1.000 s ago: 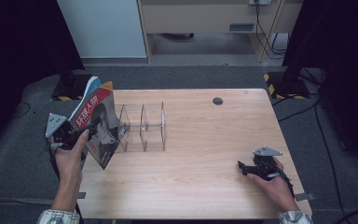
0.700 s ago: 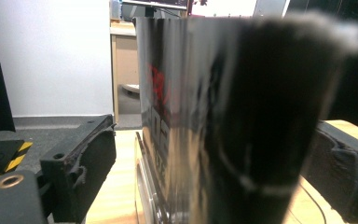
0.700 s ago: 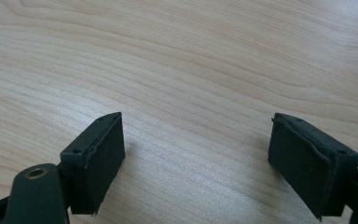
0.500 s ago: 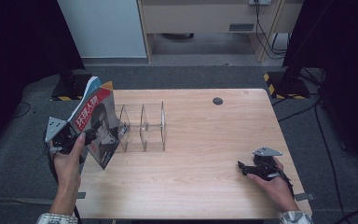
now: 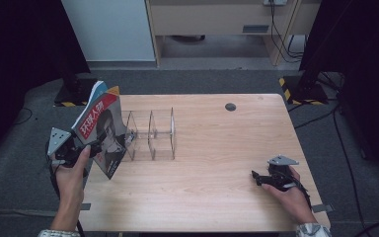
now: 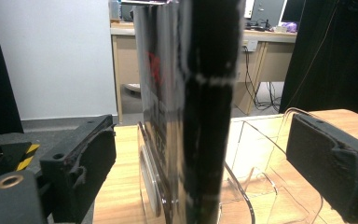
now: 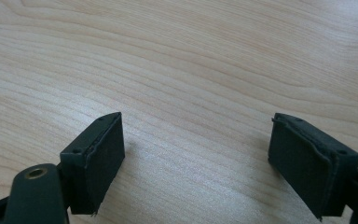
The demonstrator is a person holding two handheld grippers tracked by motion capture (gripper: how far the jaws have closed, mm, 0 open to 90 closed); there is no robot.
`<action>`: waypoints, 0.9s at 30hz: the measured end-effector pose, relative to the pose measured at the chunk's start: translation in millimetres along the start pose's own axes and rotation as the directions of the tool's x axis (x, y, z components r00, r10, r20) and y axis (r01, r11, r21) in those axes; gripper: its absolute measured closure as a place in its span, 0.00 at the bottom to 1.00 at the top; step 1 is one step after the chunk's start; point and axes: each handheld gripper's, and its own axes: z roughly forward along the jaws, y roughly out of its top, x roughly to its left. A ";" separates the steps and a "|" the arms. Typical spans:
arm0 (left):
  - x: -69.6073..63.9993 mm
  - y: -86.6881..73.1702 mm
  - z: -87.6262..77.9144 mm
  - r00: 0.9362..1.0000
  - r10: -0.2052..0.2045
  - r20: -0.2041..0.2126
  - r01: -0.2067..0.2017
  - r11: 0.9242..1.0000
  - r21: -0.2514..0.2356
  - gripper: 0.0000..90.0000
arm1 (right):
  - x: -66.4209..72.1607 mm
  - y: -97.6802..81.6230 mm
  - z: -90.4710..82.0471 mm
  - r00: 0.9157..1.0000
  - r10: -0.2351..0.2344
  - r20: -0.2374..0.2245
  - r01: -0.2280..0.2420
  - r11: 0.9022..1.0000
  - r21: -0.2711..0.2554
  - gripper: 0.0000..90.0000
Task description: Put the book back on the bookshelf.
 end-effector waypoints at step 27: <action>0.7 -21.3 -27.1 0.999 0.041 0.026 -0.042 0.998 0.039 0.09 | 0.5 -0.3 -0.2 1.000 -0.003 -0.001 0.003 1.000 0.000 0.21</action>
